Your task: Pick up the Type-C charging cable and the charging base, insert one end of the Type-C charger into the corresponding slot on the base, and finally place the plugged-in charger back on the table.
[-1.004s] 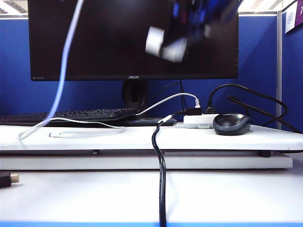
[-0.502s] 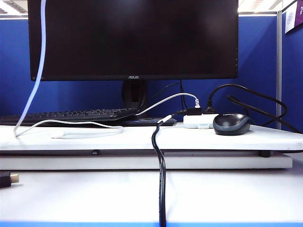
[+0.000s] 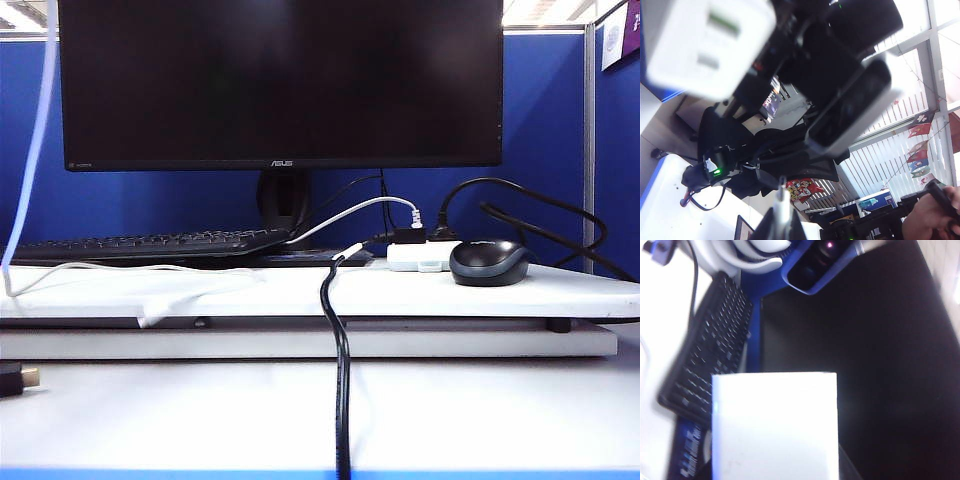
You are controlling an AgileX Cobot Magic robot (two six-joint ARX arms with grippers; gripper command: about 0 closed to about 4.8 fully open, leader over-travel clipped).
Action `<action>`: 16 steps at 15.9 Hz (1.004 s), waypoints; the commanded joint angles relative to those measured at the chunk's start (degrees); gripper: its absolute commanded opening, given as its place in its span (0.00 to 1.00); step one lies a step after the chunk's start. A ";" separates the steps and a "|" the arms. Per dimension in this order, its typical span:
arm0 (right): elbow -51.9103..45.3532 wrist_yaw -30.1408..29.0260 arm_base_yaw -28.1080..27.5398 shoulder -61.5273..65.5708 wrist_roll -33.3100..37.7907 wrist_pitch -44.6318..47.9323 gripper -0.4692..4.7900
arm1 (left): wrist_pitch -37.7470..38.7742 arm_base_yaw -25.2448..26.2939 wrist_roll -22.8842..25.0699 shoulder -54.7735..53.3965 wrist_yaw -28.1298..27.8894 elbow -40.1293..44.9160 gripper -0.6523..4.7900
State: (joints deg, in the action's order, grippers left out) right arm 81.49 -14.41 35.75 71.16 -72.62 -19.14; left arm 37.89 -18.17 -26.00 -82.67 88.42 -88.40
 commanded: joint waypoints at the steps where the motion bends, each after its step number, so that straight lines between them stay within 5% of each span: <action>1: 0.22 7.10 4.83 -0.46 -7.74 3.39 0.08 | -0.92 -0.02 -0.59 0.33 2.47 -0.13 0.11; 10: 0.17 8.76 6.49 -2.64 -11.65 6.97 0.08 | -2.34 0.00 -0.98 0.33 4.37 -0.13 0.11; 16: 0.15 8.28 10.93 -3.56 -12.33 4.81 0.08 | -12.94 -0.02 -12.24 0.33 4.52 -0.15 0.11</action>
State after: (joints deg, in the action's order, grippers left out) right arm 81.45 -5.69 46.63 67.92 -84.75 -15.88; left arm 26.22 -18.15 -37.23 -82.56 92.73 -88.40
